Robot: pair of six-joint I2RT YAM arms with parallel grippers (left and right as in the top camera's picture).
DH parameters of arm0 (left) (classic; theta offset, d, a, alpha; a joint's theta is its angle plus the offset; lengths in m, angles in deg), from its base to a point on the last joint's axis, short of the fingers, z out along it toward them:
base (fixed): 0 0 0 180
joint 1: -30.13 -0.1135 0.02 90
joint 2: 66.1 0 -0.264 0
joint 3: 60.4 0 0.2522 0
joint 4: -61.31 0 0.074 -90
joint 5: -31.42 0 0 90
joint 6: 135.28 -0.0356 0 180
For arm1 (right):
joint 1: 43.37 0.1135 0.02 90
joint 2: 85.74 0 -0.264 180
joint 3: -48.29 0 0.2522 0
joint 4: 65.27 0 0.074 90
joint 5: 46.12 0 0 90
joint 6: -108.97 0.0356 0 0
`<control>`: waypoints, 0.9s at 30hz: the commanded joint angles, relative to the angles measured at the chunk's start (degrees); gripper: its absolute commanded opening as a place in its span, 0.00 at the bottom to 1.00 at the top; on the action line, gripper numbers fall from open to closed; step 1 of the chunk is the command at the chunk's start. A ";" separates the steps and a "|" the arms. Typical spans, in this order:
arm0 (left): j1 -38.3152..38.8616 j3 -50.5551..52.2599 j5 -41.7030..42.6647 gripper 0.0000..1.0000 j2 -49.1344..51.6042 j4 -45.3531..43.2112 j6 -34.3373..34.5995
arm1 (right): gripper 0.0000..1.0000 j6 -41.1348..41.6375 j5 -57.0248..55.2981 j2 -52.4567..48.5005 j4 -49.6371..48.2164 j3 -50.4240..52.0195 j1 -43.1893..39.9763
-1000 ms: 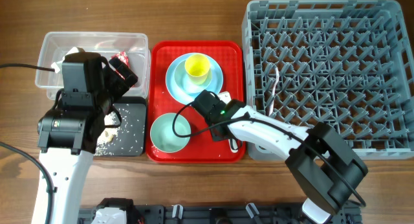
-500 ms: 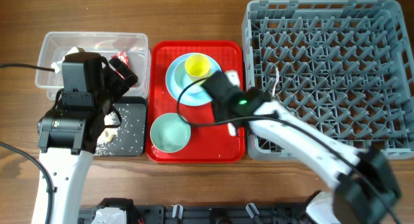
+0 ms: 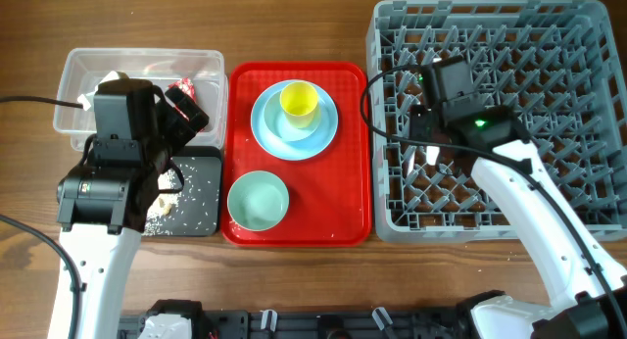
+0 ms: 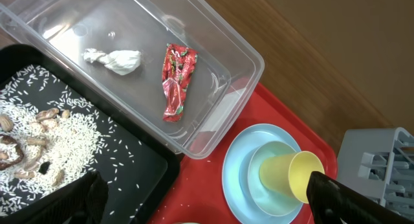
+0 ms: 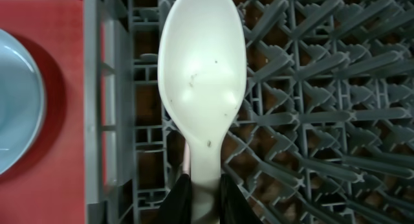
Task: Sort waste into correct bins and load items into the dishwasher rack
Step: 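Carry the spoon with the right gripper into the dish rack and release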
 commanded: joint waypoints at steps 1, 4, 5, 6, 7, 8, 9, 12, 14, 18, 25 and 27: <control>-0.24 -0.85 0.26 1.00 0.04 -0.17 -0.70 | 0.04 -1.97 -1.18 -1.42 1.14 -0.81 -0.20; -0.24 -0.85 0.26 1.00 0.04 -0.17 -0.70 | 0.05 -1.97 -1.22 -3.96 1.92 -0.37 -0.20; -0.24 -0.85 0.26 1.00 0.04 -0.17 -0.70 | 0.05 -1.95 -1.20 -4.44 1.75 0.11 -0.20; -0.24 -0.85 0.26 1.00 0.04 -0.17 -0.70 | 0.06 -1.95 -1.25 -5.09 1.70 0.50 -0.20; -0.24 -0.85 0.26 1.00 0.04 -0.17 -0.70 | 0.07 -1.95 -1.27 -5.60 1.75 0.61 -0.20; -0.24 -0.85 0.26 1.00 0.04 -0.17 -0.70 | 0.08 -1.95 -1.27 -6.08 1.73 0.61 -0.20; -0.24 -0.85 0.26 1.00 0.04 -0.17 -0.70 | 0.08 -1.88 -1.22 -6.47 1.70 0.61 -0.20; -0.24 -0.85 0.26 1.00 0.04 -0.17 -0.70 | 0.08 -1.90 -1.22 -7.19 1.75 0.66 -0.20; -0.24 -0.85 0.26 1.00 0.04 -0.17 -0.70 | 0.08 -1.90 -1.25 -7.19 1.75 0.66 -0.20; -0.24 -0.85 0.26 1.00 0.04 -0.17 -0.70 | 0.25 -1.95 -1.25 -7.19 1.92 0.66 -0.20; -0.24 -0.85 0.26 1.00 0.04 -0.17 -0.70 | 0.26 -1.88 -1.18 -7.19 2.12 0.66 -0.20; -0.24 -0.85 0.26 1.00 0.04 -0.17 -0.70 | 0.26 -1.49 -0.61 -7.19 2.03 0.66 -0.17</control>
